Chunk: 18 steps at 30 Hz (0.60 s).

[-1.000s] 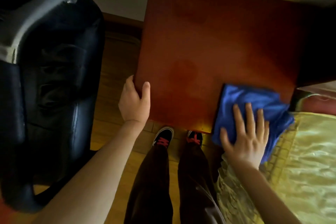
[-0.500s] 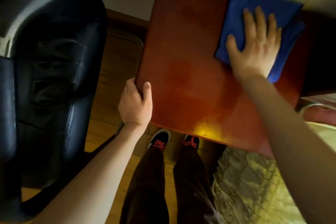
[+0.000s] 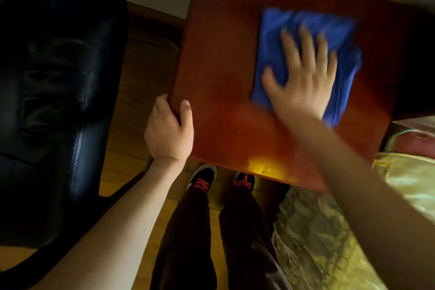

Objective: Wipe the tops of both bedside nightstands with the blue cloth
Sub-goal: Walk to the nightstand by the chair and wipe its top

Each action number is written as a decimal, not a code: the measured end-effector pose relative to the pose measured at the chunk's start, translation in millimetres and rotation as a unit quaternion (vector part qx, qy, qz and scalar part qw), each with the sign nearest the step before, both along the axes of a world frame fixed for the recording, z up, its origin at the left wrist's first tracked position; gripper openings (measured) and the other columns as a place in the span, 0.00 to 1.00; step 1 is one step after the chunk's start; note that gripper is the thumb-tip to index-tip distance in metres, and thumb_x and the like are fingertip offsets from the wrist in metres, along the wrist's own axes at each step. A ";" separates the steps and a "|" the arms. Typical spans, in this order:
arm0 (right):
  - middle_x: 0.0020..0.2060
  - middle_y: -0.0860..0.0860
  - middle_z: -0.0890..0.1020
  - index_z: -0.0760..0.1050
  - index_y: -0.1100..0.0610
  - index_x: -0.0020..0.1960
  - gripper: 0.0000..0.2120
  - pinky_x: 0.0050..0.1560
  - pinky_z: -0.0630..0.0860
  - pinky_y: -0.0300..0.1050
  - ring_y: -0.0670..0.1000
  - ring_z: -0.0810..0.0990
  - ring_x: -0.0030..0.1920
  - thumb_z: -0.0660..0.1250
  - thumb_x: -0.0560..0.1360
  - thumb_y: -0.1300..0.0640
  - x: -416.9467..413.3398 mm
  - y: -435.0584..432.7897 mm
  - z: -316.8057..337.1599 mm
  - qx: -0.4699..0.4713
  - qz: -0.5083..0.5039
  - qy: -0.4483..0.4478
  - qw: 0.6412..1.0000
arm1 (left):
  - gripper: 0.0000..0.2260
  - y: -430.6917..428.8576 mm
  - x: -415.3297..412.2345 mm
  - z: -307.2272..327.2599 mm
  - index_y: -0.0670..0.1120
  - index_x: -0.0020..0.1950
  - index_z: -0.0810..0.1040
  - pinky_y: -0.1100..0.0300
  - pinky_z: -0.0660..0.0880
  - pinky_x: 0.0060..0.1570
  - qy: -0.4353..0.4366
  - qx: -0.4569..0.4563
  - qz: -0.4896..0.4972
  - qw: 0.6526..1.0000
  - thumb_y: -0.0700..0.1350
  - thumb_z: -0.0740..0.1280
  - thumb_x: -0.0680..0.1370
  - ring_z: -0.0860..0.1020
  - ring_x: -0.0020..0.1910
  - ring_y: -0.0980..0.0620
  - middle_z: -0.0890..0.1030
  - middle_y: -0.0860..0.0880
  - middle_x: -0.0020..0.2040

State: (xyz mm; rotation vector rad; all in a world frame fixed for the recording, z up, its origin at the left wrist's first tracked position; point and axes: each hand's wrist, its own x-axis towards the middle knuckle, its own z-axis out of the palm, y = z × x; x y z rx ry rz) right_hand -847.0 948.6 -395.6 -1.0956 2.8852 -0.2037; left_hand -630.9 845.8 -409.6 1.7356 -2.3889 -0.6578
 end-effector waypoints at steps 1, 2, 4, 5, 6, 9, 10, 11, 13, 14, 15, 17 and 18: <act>0.76 0.49 0.64 0.62 0.44 0.76 0.31 0.75 0.54 0.58 0.58 0.59 0.77 0.54 0.74 0.37 -23.4 -23.7 -1.9 -0.003 -0.014 -0.001 1.000 | 0.23 0.2 0.0 -0.2 0.43 0.60 0.74 0.61 0.64 0.35 -0.002 -0.004 0.001 1.000 0.59 0.53 0.79 0.81 0.44 0.45 0.82 0.45 0.52; 0.77 0.48 0.63 0.61 0.43 0.76 0.32 0.75 0.53 0.57 0.57 0.58 0.77 0.52 0.74 0.36 -42.4 -43.5 -2.2 -0.002 -0.032 -0.008 0.999 | 0.23 0.5 -0.3 -0.3 0.43 0.60 0.74 0.60 0.65 0.35 -0.002 -0.008 0.002 1.000 0.59 0.53 0.79 0.81 0.44 0.45 0.82 0.45 0.52; 0.78 0.46 0.61 0.60 0.42 0.77 0.32 0.76 0.50 0.57 0.55 0.55 0.78 0.49 0.74 0.35 -61.5 -64.3 -0.8 0.005 -0.058 -0.023 0.998 | 0.23 0.4 -0.8 0.5 0.43 0.60 0.74 0.61 0.64 0.34 0.002 -0.011 0.003 1.000 0.59 0.54 0.79 0.81 0.44 0.44 0.82 0.45 0.52; 0.78 0.46 0.61 0.59 0.42 0.77 0.32 0.76 0.49 0.57 0.55 0.55 0.78 0.49 0.74 0.35 -59.7 -65.1 0.0 0.009 -0.058 -0.026 0.998 | 0.22 0.2 -1.1 1.7 0.43 0.60 0.74 0.64 0.63 0.33 0.006 -0.010 0.003 1.000 0.58 0.54 0.79 0.81 0.44 0.44 0.82 0.45 0.52; 0.78 0.46 0.60 0.59 0.42 0.77 0.31 0.76 0.49 0.57 0.55 0.54 0.78 0.49 0.75 0.36 -51.5 -60.3 1.9 0.011 -0.051 -0.026 0.998 | 0.22 -0.1 -1.3 3.6 0.43 0.60 0.74 0.66 0.61 0.32 0.010 -0.008 0.003 1.000 0.58 0.54 0.79 0.81 0.44 0.45 0.82 0.45 0.52; 0.77 0.48 0.62 0.61 0.44 0.77 0.29 0.75 0.52 0.58 0.56 0.56 0.78 0.53 0.77 0.38 5.2 -16.7 7.6 0.001 -0.018 -0.027 0.999 | 0.23 -1.3 -1.6 9.4 0.43 0.61 0.73 0.65 0.65 0.33 0.013 0.009 -0.003 1.000 0.59 0.53 0.79 0.81 0.45 0.45 0.81 0.45 0.52; 0.77 0.48 0.62 0.61 0.44 0.77 0.29 0.75 0.53 0.59 0.57 0.56 0.78 0.55 0.77 0.39 31.7 4.7 7.7 0.000 -0.008 -0.034 0.999 | 0.24 -1.5 -1.7 10.3 0.43 0.62 0.73 0.63 0.67 0.35 0.009 0.016 -0.005 1.000 0.59 0.53 0.79 0.81 0.45 0.46 0.81 0.46 0.53; 0.78 0.48 0.62 0.61 0.44 0.77 0.29 0.75 0.53 0.60 0.57 0.55 0.78 0.56 0.77 0.40 61.0 27.9 6.6 0.004 0.006 -0.041 0.999 | 0.24 -1.8 -1.7 10.6 0.43 0.62 0.73 0.62 0.68 0.35 0.005 0.022 -0.005 1.000 0.60 0.52 0.79 0.81 0.45 0.47 0.81 0.46 0.52; 0.78 0.48 0.59 0.59 0.44 0.77 0.30 0.75 0.52 0.63 0.57 0.53 0.79 0.58 0.77 0.41 120.2 74.9 4.6 0.023 0.045 -0.058 0.997 | 0.24 -2.0 -1.7 10.6 0.43 0.61 0.73 0.64 0.67 0.35 0.004 0.029 0.000 1.000 0.60 0.52 0.79 0.81 0.45 0.48 0.81 0.47 0.51; 0.79 0.47 0.57 0.59 0.44 0.78 0.30 0.75 0.51 0.63 0.57 0.52 0.79 0.59 0.77 0.41 143.9 92.9 4.1 0.036 0.062 -0.068 0.995 | 0.24 -2.4 -1.9 10.3 0.43 0.60 0.73 0.66 0.64 0.35 0.006 0.030 0.004 1.000 0.60 0.53 0.78 0.80 0.45 0.49 0.81 0.47 0.50; 0.79 0.46 0.56 0.58 0.43 0.78 0.31 0.75 0.51 0.64 0.57 0.51 0.79 0.59 0.76 0.40 158.6 103.2 3.1 0.046 0.074 -0.077 0.993 | 0.23 -2.8 -2.0 10.1 0.43 0.60 0.74 0.67 0.63 0.35 0.007 0.029 0.007 1.000 0.60 0.53 0.78 0.80 0.45 0.49 0.81 0.47 0.50; 0.78 0.46 0.59 0.58 0.42 0.77 0.30 0.74 0.50 0.64 0.57 0.52 0.79 0.58 0.76 0.39 160.8 94.2 0.2 0.049 0.075 -0.081 0.993 | 0.24 -3.2 -1.0 8.9 0.43 0.60 0.74 0.64 0.65 0.36 0.012 0.028 0.005 1.000 0.60 0.53 0.78 0.80 0.46 0.48 0.81 0.47 0.51; 0.77 0.46 0.61 0.59 0.41 0.77 0.29 0.74 0.51 0.64 0.57 0.53 0.78 0.58 0.77 0.39 151.8 76.9 -0.5 0.047 0.074 -0.072 0.994 | 0.24 -3.0 -0.7 7.9 0.43 0.60 0.74 0.62 0.68 0.37 0.015 0.029 0.001 0.999 0.60 0.53 0.78 0.80 0.46 0.48 0.81 0.47 0.51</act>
